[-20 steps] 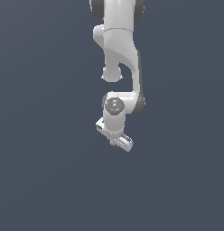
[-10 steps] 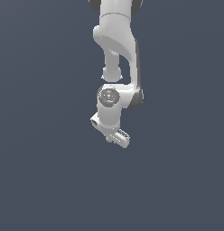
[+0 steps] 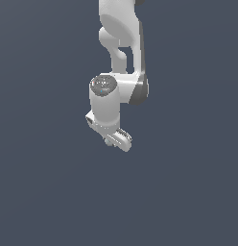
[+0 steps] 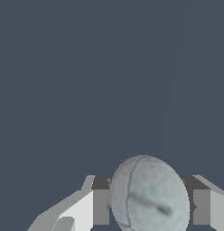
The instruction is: Pick up the object and move it to a goal position.
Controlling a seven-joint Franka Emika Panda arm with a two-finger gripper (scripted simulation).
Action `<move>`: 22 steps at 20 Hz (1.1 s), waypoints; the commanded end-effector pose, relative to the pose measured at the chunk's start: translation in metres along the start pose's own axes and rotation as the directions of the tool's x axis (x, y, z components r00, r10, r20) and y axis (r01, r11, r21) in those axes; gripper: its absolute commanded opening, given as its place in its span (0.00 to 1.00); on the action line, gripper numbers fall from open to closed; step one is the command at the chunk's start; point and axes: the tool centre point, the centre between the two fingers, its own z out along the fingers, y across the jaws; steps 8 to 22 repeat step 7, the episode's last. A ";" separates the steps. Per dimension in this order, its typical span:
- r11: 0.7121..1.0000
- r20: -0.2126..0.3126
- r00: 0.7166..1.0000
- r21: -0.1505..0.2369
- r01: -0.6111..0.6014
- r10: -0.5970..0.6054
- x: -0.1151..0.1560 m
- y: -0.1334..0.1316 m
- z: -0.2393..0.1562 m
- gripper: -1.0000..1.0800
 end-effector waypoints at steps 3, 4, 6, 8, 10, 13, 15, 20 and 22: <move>1.000 0.001 1.000 -0.001 0.001 -0.001 0.004 0.003 -0.011 0.00; 1.000 0.001 1.000 -0.001 0.001 -0.001 0.004 0.003 -0.011 0.00; 1.000 0.001 1.000 -0.001 0.001 -0.001 0.004 0.002 -0.010 0.00; 1.000 0.001 1.000 -0.001 0.001 -0.001 0.004 0.002 -0.010 0.00; 1.000 0.001 1.000 -0.001 0.001 -0.001 0.004 0.002 -0.010 0.00; 1.000 0.001 1.000 -0.001 0.001 -0.001 0.004 0.002 -0.010 0.00; 1.000 0.001 1.000 -0.001 0.001 -0.001 0.004 0.002 -0.010 0.00; 1.000 0.001 1.000 -0.001 0.001 -0.001 0.004 0.002 -0.010 0.00; 1.000 0.001 1.000 -0.001 0.001 -0.001 0.004 0.002 -0.010 0.00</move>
